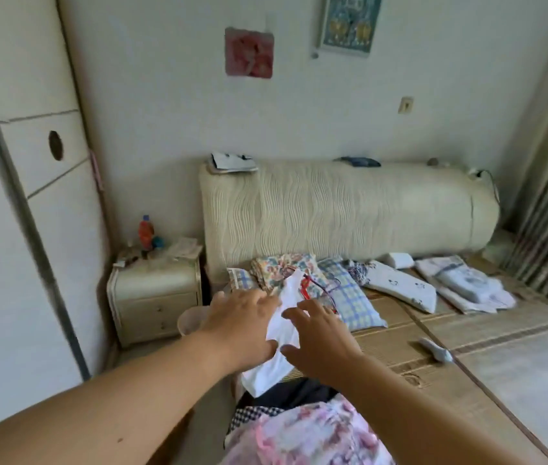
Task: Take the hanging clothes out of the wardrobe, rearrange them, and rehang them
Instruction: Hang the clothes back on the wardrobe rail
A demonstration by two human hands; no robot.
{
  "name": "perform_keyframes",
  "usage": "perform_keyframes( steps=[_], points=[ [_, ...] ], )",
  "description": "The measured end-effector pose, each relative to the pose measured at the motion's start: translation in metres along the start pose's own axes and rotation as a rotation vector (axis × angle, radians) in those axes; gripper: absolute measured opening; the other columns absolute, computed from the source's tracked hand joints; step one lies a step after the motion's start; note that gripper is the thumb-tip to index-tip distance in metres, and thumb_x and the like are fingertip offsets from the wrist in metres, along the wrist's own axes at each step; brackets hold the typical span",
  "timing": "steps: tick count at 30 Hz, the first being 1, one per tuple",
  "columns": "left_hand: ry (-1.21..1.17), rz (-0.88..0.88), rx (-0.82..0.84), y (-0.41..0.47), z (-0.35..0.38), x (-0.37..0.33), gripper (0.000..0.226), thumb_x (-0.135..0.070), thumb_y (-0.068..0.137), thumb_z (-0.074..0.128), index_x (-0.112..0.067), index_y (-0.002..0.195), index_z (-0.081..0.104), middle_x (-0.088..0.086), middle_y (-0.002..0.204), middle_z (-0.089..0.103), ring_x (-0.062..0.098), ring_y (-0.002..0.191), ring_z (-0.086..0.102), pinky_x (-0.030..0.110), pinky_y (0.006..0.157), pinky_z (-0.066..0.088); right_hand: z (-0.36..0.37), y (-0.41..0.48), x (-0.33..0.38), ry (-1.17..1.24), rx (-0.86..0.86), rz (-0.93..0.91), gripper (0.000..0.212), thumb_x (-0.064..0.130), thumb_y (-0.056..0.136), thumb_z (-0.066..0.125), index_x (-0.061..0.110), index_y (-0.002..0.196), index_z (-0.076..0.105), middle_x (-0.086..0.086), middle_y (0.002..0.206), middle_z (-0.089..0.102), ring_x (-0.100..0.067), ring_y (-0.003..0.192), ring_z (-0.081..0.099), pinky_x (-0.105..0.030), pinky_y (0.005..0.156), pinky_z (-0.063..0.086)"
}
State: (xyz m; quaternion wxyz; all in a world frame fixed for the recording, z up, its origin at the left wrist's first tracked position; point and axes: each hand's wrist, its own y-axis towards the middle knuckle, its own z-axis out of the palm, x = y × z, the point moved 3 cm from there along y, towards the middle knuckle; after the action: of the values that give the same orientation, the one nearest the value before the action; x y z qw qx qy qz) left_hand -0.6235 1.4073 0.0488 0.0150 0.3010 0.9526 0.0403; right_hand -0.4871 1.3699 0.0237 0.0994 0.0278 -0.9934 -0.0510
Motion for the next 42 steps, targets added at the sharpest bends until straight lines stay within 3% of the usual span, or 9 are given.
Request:
perform_keyframes(
  steps=[8, 14, 18, 22, 33, 42],
  points=[
    [-0.080, 0.203, 0.274, 0.059, 0.086, -0.048, 0.067, -0.049, 0.079, 0.051, -0.034, 0.141, 0.030, -0.001, 0.145, 0.035, 0.024, 0.133, 0.033, 0.046, 0.108, 0.028, 0.067, -0.045, -0.107, 0.065, 0.147, 0.353, 0.056, 0.047, 0.084, 0.055, 0.032, 0.136, 0.041, 0.001, 0.136, 0.039, -0.025, 0.122, 0.041, -0.035, 0.095, 0.042],
    [-0.185, 0.360, 0.380, 0.108, 0.131, -0.043, 0.073, -0.045, 0.084, 0.050, -0.034, 0.147, 0.017, -0.001, 0.147, 0.031, 0.023, 0.135, 0.030, 0.044, 0.108, 0.028, 0.104, -0.046, -0.142, 0.062, 0.149, 0.607, 0.053, 0.046, 0.084, 0.059, 0.035, 0.133, 0.043, 0.002, 0.135, 0.042, -0.020, 0.121, 0.045, -0.033, 0.086, 0.045],
    [-0.175, 0.484, 0.443, 0.159, 0.162, -0.015, 0.072, -0.048, 0.084, 0.049, -0.035, 0.147, 0.016, -0.004, 0.147, 0.030, 0.021, 0.135, 0.029, 0.043, 0.108, 0.028, 0.133, -0.023, -0.148, 0.087, 0.134, 0.809, 0.050, 0.048, 0.086, 0.052, 0.037, 0.134, 0.042, 0.004, 0.135, 0.046, -0.017, 0.120, 0.047, -0.040, 0.098, 0.039],
    [-0.158, 0.540, 0.494, 0.197, 0.190, -0.004, 0.069, -0.047, 0.086, 0.051, -0.034, 0.147, 0.021, -0.004, 0.147, 0.031, 0.021, 0.135, 0.029, 0.041, 0.108, 0.028, 0.158, -0.006, -0.152, 0.196, 0.092, 0.957, 0.051, 0.041, 0.087, 0.047, 0.033, 0.138, 0.039, 0.001, 0.137, 0.043, -0.022, 0.123, 0.044, -0.040, 0.095, 0.045],
    [-0.205, 0.660, 0.664, 0.222, 0.260, -0.077, 0.067, -0.052, 0.084, 0.052, -0.036, 0.144, 0.028, -0.006, 0.144, 0.035, 0.019, 0.132, 0.034, 0.040, 0.107, 0.033, 0.194, -0.042, -0.196, 0.261, 0.159, 1.170, 0.056, 0.045, 0.084, 0.057, 0.035, 0.136, 0.040, 0.003, 0.137, 0.043, -0.020, 0.124, 0.043, -0.042, 0.100, 0.043],
    [-0.165, 0.634, 0.719, 0.266, 0.333, -0.155, 0.058, -0.047, 0.080, 0.054, -0.036, 0.135, 0.041, -0.001, 0.136, 0.045, 0.025, 0.126, 0.042, 0.043, 0.103, 0.037, 0.235, -0.056, -0.285, 0.254, 0.240, 1.191, 0.059, 0.042, 0.084, 0.057, 0.031, 0.139, 0.037, -0.001, 0.132, 0.046, -0.023, 0.117, 0.048, -0.040, 0.090, 0.048]
  ],
)
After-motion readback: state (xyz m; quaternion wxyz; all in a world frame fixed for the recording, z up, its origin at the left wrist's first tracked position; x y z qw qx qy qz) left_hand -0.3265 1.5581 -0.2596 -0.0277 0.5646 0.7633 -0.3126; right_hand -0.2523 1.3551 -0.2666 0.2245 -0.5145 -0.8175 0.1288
